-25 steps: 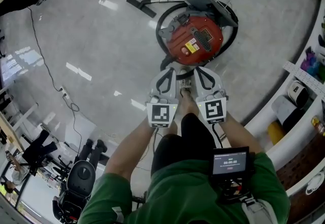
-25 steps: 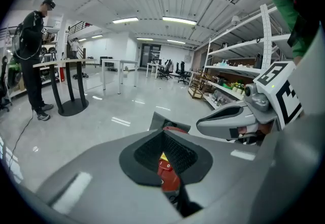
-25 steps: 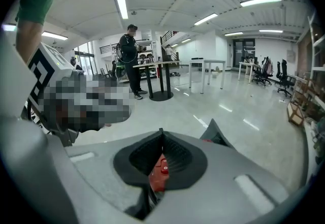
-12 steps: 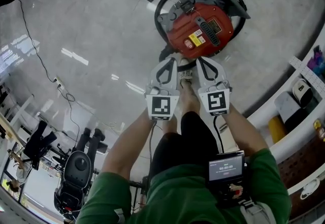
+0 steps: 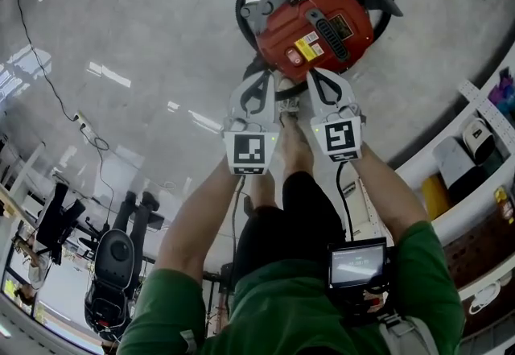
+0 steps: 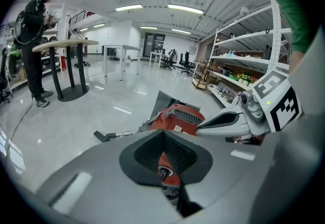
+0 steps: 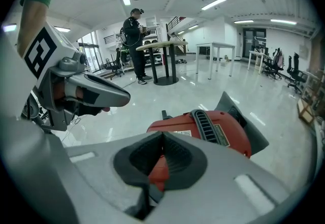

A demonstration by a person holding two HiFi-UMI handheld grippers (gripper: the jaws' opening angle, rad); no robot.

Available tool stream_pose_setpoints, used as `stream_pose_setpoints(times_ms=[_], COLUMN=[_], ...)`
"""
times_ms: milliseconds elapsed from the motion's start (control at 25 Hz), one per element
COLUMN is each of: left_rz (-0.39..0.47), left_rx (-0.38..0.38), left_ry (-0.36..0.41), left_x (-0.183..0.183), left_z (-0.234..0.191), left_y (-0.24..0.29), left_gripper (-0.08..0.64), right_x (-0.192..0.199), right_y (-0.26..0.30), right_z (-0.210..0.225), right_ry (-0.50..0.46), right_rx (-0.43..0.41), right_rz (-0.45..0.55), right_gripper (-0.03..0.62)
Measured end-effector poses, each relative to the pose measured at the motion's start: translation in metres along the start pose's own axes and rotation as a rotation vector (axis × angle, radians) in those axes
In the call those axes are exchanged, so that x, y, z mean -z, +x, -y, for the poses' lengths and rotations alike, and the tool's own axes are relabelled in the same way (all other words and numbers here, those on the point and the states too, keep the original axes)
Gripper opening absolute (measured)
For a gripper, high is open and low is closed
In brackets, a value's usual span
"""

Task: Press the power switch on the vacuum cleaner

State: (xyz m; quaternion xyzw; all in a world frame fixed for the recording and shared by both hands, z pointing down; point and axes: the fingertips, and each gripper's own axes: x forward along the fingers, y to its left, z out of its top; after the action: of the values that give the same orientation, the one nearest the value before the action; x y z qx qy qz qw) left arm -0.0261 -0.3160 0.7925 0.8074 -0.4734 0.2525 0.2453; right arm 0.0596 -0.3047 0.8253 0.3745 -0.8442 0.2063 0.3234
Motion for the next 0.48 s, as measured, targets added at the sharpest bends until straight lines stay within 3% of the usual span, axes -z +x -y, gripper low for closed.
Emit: stream_pose_setpoints(times_ms=[240,480], left_rz=[-0.04,-0.077], left_rx=[0.045,0.068], left_ry=[0.01,0.013], left_x=[0.021,0.04], left_z=[0.004,0.003], left_y=[0.023,0.033], left_gripper=[0.006,0.008], right_x=[0.019,0.032], right_y=[0.022,0.037], right_z=[-0.004,-0.01], right_ry=[-0.05,-0.035], right_rx=[-0.049,-0.067], right_rz=[-0.03,-0.052], right_gripper=[0.003,0.003])
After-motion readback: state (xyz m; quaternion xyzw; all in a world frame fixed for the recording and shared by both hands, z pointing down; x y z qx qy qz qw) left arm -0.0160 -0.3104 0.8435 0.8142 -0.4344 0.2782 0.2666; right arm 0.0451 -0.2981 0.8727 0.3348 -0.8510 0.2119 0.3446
